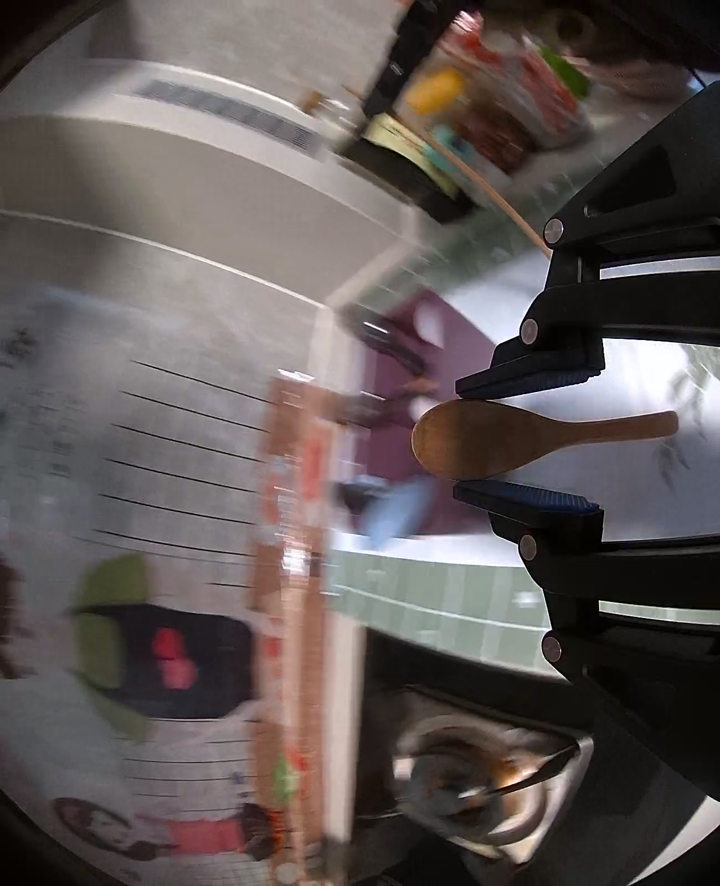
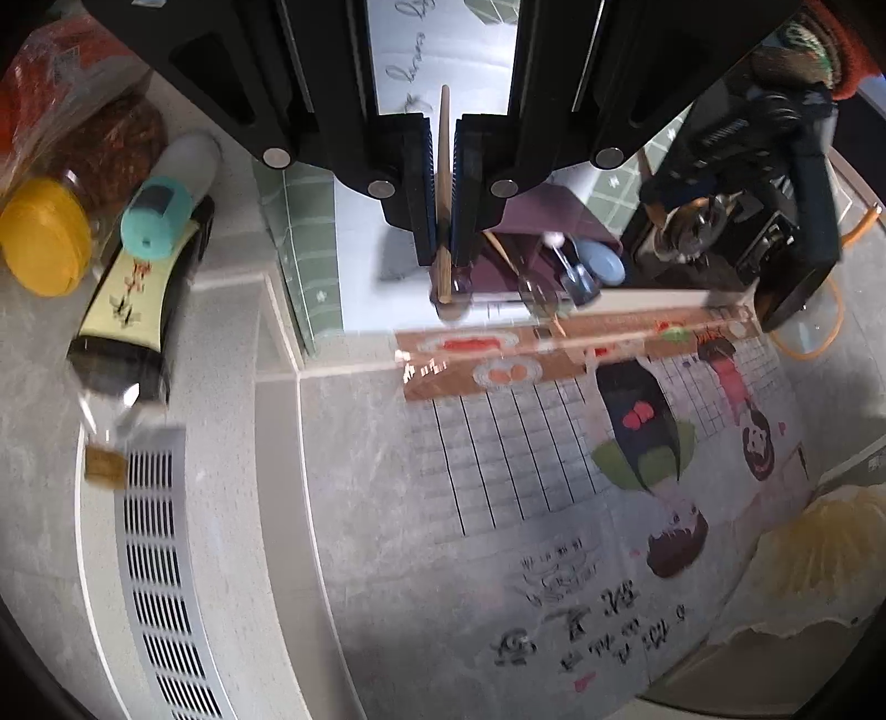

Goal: Organize utensils
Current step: 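Open both grippers to drop the wooden spoon and chopstick into the caddy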

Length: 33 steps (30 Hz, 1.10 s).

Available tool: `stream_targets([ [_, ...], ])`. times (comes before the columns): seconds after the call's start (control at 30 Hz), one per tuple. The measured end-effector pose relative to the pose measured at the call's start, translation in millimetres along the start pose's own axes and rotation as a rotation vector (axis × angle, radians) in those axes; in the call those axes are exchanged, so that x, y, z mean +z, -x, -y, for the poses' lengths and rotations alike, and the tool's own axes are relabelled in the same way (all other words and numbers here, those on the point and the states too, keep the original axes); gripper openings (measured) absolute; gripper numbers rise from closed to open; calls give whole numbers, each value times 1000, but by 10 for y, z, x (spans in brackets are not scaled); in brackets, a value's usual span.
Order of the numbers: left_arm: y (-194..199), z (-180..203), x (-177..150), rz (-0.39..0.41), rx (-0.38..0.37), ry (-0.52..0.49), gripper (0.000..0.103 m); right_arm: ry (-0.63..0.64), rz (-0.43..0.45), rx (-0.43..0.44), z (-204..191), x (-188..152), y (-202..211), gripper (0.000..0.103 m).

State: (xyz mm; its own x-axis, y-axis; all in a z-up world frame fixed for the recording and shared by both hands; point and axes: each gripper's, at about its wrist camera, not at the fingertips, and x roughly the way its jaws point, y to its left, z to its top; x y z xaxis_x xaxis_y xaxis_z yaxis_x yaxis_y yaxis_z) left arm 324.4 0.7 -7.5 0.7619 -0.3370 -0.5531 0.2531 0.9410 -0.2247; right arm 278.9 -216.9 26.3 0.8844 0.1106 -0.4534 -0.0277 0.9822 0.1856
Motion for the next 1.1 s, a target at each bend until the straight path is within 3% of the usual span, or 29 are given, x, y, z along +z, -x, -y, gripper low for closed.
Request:
stream_targets([
  [0.2,566,170,957,254,-98,-10,31,123,191,13,-411,787,338,5],
  [0.33,399,173,1302,326,-93,-9,31,163,206,23,-575,1077,192,5],
  [0.67,-609,-173,1112,228,-71,68,31,152,-2,-1,-588,859,-816,5],
  [0.87,-896,-252,792,133,-77,67,32,164,-131,4,-588,582,-1270,6],
  [0.97,-942,-281,633,60,-41,64,52,125,-221,41,-510,397,-1411,9],
  [1.1,-722,-275,468,37,-2,65,68,89,-217,49,-451,204,-1253,13],
])
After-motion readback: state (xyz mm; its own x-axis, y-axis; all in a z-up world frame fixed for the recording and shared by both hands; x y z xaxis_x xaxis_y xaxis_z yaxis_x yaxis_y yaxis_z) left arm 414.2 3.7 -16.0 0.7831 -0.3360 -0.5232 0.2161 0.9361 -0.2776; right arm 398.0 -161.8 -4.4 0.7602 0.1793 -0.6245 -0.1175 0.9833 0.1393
